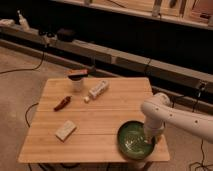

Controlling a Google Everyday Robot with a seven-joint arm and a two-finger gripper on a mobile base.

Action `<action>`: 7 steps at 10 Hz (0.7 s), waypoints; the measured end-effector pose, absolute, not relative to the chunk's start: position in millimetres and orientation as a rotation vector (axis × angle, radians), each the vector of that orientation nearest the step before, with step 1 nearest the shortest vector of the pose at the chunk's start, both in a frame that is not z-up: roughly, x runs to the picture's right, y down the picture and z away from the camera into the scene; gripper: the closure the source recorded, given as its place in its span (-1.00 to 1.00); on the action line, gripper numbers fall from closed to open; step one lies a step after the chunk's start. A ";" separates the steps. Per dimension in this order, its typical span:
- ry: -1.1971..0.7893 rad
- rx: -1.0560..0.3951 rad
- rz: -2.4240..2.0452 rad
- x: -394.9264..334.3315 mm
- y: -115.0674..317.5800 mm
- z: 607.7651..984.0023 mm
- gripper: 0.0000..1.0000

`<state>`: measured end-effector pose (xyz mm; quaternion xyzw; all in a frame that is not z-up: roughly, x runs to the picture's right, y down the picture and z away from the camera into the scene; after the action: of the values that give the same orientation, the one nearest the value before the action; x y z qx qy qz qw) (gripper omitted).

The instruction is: Drag the ceramic bowl in a circle

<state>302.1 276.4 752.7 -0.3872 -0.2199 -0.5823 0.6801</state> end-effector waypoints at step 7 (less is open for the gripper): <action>-0.297 -0.818 -1.145 350.9 197.0 799.2 1.00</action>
<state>350.9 197.0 799.2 -0.3746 -0.1360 -0.5243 0.7526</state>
